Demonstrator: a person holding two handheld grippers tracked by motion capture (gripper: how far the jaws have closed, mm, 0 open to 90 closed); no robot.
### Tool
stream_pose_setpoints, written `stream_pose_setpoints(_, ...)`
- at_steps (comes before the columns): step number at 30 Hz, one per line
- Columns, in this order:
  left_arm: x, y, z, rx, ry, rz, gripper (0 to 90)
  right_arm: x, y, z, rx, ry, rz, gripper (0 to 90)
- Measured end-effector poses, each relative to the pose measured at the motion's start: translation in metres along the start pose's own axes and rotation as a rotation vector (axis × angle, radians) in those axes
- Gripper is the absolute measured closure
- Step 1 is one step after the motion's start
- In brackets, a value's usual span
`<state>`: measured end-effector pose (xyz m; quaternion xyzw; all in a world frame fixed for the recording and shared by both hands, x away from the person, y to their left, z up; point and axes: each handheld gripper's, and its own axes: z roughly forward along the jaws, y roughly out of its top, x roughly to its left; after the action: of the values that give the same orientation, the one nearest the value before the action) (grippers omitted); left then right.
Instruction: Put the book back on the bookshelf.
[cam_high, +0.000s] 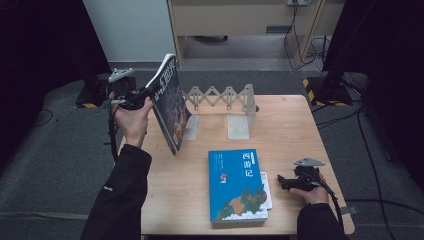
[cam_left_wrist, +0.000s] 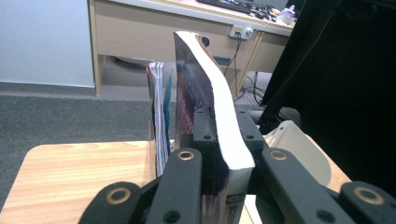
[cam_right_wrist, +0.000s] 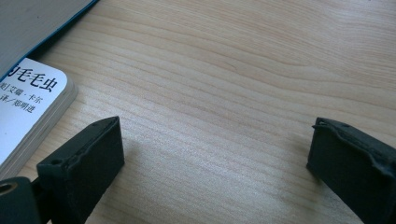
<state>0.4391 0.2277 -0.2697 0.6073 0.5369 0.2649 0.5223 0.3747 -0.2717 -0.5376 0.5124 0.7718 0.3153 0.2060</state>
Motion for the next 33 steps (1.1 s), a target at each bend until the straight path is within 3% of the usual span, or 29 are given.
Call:
stream_pose_setpoints(18,-0.013,-0.015,0.027,0.010,0.039,0.034,82.2,0.000,0.001,0.000,-0.001,0.003,-0.007,3.9)
stream_pose_setpoints(27,-0.018,-0.020,0.037,0.006,0.086,0.067,82.2,0.001,0.001,0.001,-0.001,0.001,-0.009,4.0)
stream_pose_setpoints(33,-0.017,-0.024,0.044,-0.003,0.103,0.061,82.3,0.000,0.001,0.001,-0.002,0.002,-0.012,4.1)
